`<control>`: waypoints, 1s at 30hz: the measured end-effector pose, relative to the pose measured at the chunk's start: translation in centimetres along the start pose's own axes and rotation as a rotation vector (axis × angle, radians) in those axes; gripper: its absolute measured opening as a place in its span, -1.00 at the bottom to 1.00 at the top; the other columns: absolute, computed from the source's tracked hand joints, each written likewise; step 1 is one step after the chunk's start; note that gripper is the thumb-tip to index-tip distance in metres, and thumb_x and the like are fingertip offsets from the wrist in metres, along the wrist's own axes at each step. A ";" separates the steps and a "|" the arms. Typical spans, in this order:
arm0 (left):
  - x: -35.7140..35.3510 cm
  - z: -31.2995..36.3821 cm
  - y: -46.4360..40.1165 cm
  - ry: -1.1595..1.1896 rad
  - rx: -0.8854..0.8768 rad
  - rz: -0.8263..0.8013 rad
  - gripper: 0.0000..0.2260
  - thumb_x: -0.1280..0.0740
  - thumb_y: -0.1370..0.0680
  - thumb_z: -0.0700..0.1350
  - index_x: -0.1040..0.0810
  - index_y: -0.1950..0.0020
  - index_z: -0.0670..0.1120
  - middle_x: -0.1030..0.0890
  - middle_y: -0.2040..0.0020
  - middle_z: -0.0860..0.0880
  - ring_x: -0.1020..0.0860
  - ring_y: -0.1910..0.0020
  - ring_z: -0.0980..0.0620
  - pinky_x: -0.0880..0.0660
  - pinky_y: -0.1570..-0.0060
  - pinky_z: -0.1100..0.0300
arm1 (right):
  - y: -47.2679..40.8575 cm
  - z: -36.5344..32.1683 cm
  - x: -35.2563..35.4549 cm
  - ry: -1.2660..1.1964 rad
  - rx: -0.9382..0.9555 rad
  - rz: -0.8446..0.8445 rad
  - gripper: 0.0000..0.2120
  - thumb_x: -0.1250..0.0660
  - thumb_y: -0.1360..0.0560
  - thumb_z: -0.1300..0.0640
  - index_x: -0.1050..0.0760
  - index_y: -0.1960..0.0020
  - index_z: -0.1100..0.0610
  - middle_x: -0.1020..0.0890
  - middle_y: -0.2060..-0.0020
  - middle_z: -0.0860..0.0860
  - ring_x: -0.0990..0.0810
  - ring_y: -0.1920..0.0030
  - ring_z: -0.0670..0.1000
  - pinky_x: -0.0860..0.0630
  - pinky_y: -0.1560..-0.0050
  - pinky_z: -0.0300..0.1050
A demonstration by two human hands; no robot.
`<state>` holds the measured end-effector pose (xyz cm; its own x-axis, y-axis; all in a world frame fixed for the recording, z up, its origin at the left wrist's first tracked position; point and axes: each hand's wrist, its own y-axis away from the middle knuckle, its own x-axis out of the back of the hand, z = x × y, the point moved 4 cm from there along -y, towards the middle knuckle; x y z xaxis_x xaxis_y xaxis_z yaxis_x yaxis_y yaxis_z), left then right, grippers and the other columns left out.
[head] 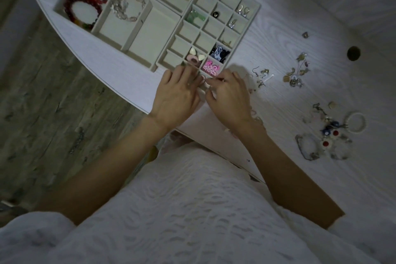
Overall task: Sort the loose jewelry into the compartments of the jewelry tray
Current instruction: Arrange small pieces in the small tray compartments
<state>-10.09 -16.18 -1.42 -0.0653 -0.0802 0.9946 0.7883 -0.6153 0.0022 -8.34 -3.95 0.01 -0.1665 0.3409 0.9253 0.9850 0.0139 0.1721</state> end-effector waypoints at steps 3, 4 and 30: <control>0.3 0.1 0.3 0.073 0.055 -0.003 -0.66 -0.14 -0.52 -0.06 -0.57 -0.21 -0.09 -0.53 -0.11 -0.14 -0.31 -0.04 -0.08 -0.21 0.10 0.09 | 0.2 0.4 0.4 -0.081 -0.026 0.047 -0.75 -0.28 -0.47 0.20 -0.60 -0.09 0.24 -0.55 0.01 0.16 -0.50 -0.01 0.15 -0.45 -0.04 0.04; 0.4 -0.1 0.3 0.113 0.076 0.002 -0.65 -0.14 -0.52 -0.06 -0.57 -0.22 -0.08 -0.53 -0.11 -0.13 -0.32 -0.04 -0.08 -0.22 0.08 0.08 | 0.4 0.8 0.6 -0.109 -0.028 0.061 -0.75 -0.27 -0.46 0.20 -0.59 -0.09 0.24 -0.56 0.01 0.16 -0.50 -0.01 0.15 -0.46 -0.04 0.05; 0.3 2.2 2.3 0.271 0.212 0.081 -0.71 -0.23 -0.46 -0.13 -0.64 -0.11 -0.06 -0.61 -0.04 -0.05 -0.52 -0.04 -0.12 -0.33 0.03 0.07 | 8.3 7.6 0.8 -0.062 0.069 0.100 -0.74 -0.20 -0.47 0.10 -0.59 0.24 0.20 -0.59 0.38 0.08 -0.55 0.29 0.10 -0.46 0.39 -0.15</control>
<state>-6.97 -15.85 -0.87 -0.1348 -0.3447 0.9290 0.9053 -0.4240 -0.0259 0.05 3.62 -0.43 -0.0660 0.4015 0.9135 0.9977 0.0412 0.0540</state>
